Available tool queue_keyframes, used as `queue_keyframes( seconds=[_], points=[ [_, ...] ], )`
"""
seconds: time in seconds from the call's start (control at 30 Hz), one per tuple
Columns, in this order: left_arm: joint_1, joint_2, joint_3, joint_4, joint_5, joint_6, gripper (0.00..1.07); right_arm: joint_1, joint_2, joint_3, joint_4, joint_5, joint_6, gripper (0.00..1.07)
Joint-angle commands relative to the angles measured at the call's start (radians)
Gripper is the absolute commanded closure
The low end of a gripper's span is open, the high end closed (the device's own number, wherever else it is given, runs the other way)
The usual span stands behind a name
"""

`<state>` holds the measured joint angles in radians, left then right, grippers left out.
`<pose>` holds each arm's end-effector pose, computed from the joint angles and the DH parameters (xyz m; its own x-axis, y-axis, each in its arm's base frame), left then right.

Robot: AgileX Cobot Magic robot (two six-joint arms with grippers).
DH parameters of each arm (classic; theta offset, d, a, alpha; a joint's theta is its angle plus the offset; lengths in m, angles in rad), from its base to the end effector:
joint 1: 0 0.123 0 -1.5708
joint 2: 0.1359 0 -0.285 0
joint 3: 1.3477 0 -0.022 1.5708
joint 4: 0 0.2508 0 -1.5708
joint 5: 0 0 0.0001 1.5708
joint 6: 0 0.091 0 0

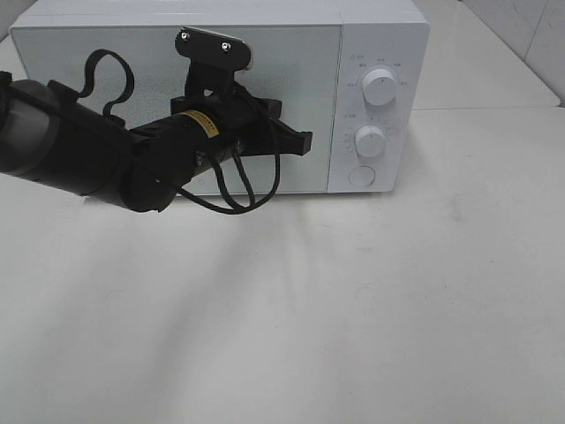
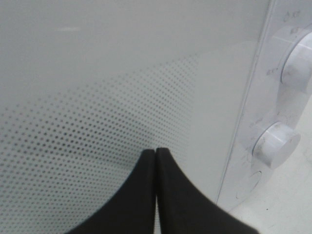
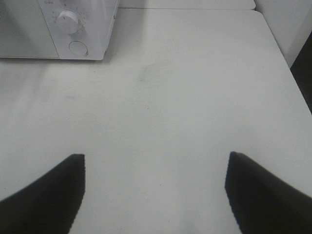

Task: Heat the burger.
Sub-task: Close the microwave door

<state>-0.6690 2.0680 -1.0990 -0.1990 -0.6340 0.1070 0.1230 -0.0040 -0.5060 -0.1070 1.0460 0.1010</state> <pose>0.3458 -0.2598 0.1501 -0.2278 0.1117 -0.9673 0.5155 0.8566 -0.0225 -0.0047 -0.0091 0.2805 -0.4298 -0.0058 -0.9029 -0.0191 0.9998 0.0027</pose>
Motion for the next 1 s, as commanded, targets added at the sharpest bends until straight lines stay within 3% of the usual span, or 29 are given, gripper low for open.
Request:
queue_keyframes(
  seconds=[0.03,0.37,0.43,0.47,0.5,0.53,0.57,0.6,0.63,0.67,0.7,0.93,1.0],
  points=[
    [0.022,-0.021,-0.020,-0.089,-0.091,-0.003,1.07,-0.007,-0.026,0.000,-0.006,-0.010,-0.001,0.31],
    [-0.033,-0.108,0.110,-0.076,-0.002,-0.008,1.05,-0.007,-0.026,0.000,-0.006,-0.010,-0.001,0.31],
    [-0.047,-0.146,0.136,-0.074,0.091,-0.008,0.90,-0.007,-0.026,0.000,-0.006,-0.010,-0.001,0.31],
    [-0.047,-0.146,0.136,-0.074,0.091,-0.008,0.90,-0.007,-0.026,0.000,-0.006,-0.010,-0.001,0.31],
    [-0.048,-0.173,0.143,-0.071,0.182,-0.008,0.69,-0.007,-0.026,0.000,-0.006,-0.010,-0.001,0.31],
    [-0.048,-0.187,0.144,-0.072,0.236,-0.008,0.55,-0.007,-0.026,0.000,-0.006,-0.010,-0.001,0.31],
    [-0.048,-0.187,0.144,-0.072,0.236,-0.008,0.55,-0.007,-0.026,0.000,-0.006,-0.010,-0.001,0.31],
    [-0.048,-0.212,0.144,-0.074,0.335,-0.008,0.29,-0.007,-0.026,0.000,-0.006,-0.010,-0.001,0.31],
    [-0.048,-0.226,0.144,-0.074,0.386,-0.008,0.18,-0.007,-0.026,0.000,-0.006,-0.010,-0.001,0.31],
    [-0.048,-0.226,0.144,-0.074,0.386,-0.008,0.18,-0.007,-0.026,0.000,-0.006,-0.010,-0.001,0.31],
    [-0.048,-0.251,0.144,-0.071,0.480,-0.007,0.06,-0.007,-0.026,0.000,-0.006,-0.010,-0.001,0.31],
    [-0.046,-0.319,0.144,-0.056,0.751,0.011,0.02,-0.007,-0.026,0.000,-0.006,-0.010,-0.001,0.31],
    [-0.046,-0.345,0.144,-0.015,0.870,0.011,0.02,-0.007,-0.026,0.000,-0.006,-0.010,-0.001,0.31]
  ],
)
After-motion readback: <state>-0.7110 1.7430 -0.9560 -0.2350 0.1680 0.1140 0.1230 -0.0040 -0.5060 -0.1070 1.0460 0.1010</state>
